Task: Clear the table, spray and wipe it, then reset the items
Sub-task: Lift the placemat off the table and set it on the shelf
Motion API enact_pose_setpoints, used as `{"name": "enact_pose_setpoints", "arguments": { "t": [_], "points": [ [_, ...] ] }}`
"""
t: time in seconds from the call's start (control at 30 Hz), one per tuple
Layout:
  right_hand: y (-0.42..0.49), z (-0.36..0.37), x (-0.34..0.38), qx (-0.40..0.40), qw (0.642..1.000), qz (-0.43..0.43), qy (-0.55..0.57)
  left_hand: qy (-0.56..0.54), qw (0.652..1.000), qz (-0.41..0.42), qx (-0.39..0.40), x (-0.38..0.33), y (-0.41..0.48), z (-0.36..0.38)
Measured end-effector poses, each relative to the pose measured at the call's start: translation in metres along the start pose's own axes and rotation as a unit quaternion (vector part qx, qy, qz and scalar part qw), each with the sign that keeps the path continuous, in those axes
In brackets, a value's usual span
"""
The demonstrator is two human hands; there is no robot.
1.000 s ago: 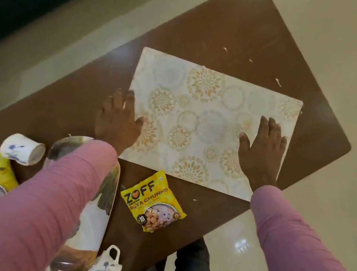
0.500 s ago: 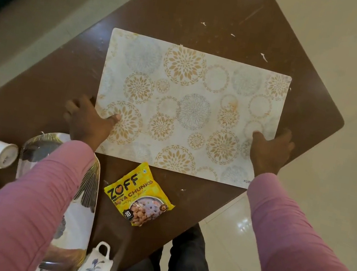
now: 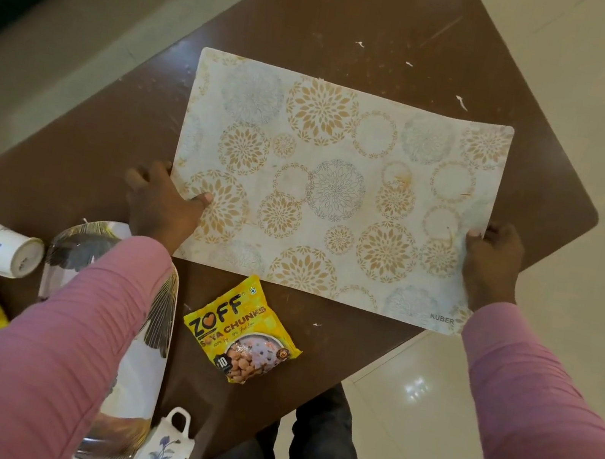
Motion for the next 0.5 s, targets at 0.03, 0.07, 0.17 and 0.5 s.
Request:
{"name": "enact_pose_setpoints", "arguments": {
  "t": [0.03, 0.07, 0.17, 0.5],
  "points": [
    [0.000, 0.001, 0.000, 0.008, 1.000, -0.005, 0.016, 0.005, 1.000, -0.002, 0.000, 0.000, 0.000, -0.001],
    [-0.001, 0.000, 0.000, 0.015, 0.999, -0.007, 0.035, 0.008, 1.000, -0.003, 0.000, 0.000, -0.001, -0.002],
    [0.000, -0.005, 0.001, 0.042, 0.995, -0.005, 0.091, 0.002, 1.000, -0.001, 0.003, 0.001, -0.002, -0.001],
    [0.003, -0.016, 0.030, 0.077, 0.985, -0.013, 0.152, -0.212, 0.975, -0.050, 0.041, 0.013, 0.018, -0.005]
  ]
}}
Point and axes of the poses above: each hand's wrist, its own y-axis towards the middle knuckle, its own z-axis out of the palm, x = y × z, the point moved 7 cm from there along y, towards the middle knuckle, and after that the axes turned 10 degrees about z, right-handed, at the moved point
